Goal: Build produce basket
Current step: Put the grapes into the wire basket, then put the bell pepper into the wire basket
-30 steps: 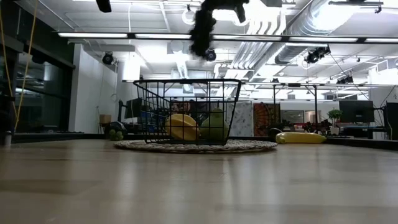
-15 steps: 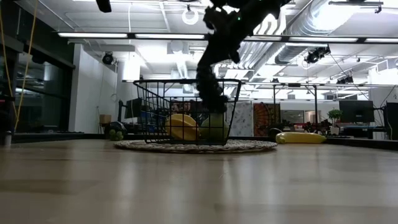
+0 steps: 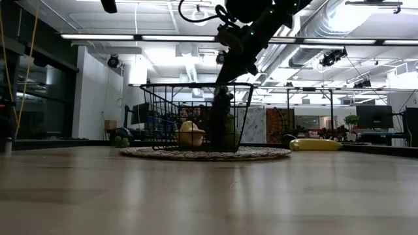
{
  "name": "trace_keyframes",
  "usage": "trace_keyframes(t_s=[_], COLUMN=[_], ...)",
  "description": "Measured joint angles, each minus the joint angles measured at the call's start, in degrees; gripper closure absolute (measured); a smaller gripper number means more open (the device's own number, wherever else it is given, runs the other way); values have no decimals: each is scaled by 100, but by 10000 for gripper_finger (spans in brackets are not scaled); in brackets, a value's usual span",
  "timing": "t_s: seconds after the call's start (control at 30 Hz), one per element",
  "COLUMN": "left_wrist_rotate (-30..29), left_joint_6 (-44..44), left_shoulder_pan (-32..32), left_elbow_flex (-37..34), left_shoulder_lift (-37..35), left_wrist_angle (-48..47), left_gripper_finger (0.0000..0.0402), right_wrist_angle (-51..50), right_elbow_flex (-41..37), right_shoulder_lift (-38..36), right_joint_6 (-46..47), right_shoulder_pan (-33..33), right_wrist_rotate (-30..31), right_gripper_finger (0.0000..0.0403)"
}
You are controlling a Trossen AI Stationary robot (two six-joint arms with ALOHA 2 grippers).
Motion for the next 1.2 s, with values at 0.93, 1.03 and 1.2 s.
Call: trace_keyframes(t_s=[0.93, 1.03, 1.2], left_wrist_rotate=[-74, -73, -72], left_joint_6=[2, 2, 2], left_shoulder_pan=[1, 0, 1], left_elbow_flex=[0, 0, 0], left_shoulder_lift=[1, 0, 0], left_wrist_angle=[-146, -146, -146], left_gripper_finger=[220, 220, 220], right_wrist_angle=[-23, -23, -50], right_elbow_flex=[0, 0, 0], right_shoulder_lift=[0, 0, -100], right_joint_6=[318, 312, 304], right_shoulder_pan=[-73, -73, -73], right_wrist_rotate=[366, 432, 420], right_gripper_finger=[343, 298, 232])
